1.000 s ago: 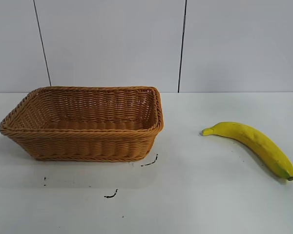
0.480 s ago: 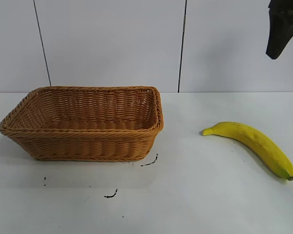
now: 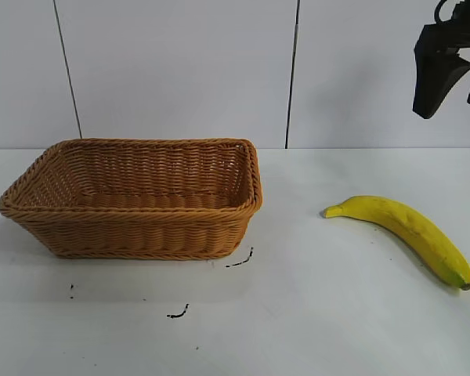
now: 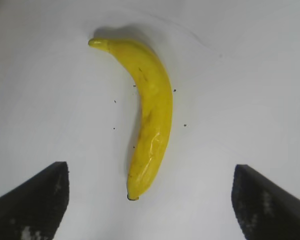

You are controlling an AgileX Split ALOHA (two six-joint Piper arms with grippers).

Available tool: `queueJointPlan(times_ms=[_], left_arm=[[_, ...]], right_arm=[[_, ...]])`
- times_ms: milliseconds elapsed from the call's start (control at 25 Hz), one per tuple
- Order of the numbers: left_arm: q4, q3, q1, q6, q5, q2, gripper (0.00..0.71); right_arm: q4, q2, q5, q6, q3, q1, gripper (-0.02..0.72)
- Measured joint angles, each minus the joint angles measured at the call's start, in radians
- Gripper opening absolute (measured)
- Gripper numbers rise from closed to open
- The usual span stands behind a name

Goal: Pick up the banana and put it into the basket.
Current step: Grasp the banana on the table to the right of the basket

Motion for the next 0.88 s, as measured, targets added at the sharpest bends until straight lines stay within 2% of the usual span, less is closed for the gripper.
queueJointPlan(times_ms=[240,400,880], left_arm=[[0.0,0.0,0.0,0.0,0.0,0.0,0.695],[0.0,0.0,0.0,0.0,0.0,0.0,0.695],[0.0,0.0,0.0,0.0,0.0,0.0,0.695]], right_arm=[[-0.003,0.001,-0.002,-0.001,0.0,0.037,0.633],[-0.041,0.028,-0.008,0.019,-0.003,0.03,0.633],[-0.057,0.228,-0.082,0.058,-0.003,0.028,0.633]])
